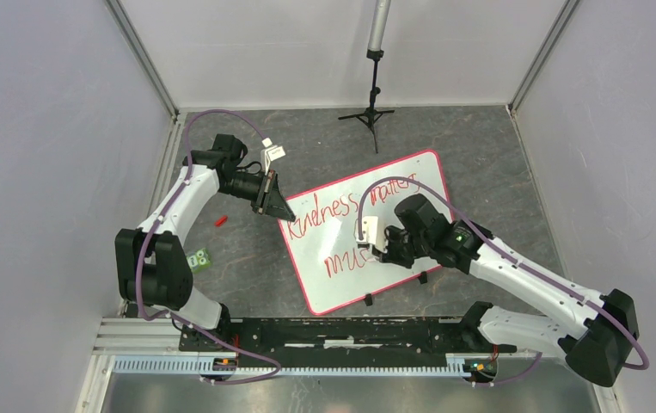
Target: Write a sentence on the whiteboard
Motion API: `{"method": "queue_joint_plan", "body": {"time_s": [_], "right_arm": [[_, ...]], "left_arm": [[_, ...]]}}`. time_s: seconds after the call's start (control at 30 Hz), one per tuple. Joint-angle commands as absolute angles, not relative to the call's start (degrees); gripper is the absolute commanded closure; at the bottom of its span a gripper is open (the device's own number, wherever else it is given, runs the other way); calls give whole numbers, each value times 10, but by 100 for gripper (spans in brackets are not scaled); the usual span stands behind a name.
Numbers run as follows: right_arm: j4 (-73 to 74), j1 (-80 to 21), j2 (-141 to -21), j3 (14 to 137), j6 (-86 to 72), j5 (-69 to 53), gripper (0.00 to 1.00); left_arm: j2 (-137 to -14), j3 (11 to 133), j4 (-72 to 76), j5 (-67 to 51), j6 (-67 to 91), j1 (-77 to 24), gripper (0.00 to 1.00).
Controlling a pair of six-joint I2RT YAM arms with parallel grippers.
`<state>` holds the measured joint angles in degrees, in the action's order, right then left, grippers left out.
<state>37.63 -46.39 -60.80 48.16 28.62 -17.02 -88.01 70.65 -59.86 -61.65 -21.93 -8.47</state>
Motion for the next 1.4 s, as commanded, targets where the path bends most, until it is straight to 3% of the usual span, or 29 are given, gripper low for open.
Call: {"method": "queue_joint_plan", "body": {"time_s": [0.0,0.57,1.17,1.37], "right_arm": [[390,-464,-597,490,303,-151,100],[378,-436,-611,578,292,-103,100],[391,-433,-583,468,290,-169,100],[387,-434,-593,491,291,-170,100]], "left_arm": [[-885,711,-579,-581,-231,-89,98],[-883,712,-578,-581,-232,-89,98],[-883,708,-579,-584,-235,-89,98],[-888,712,-578,-584,-235,-89,98]]}}
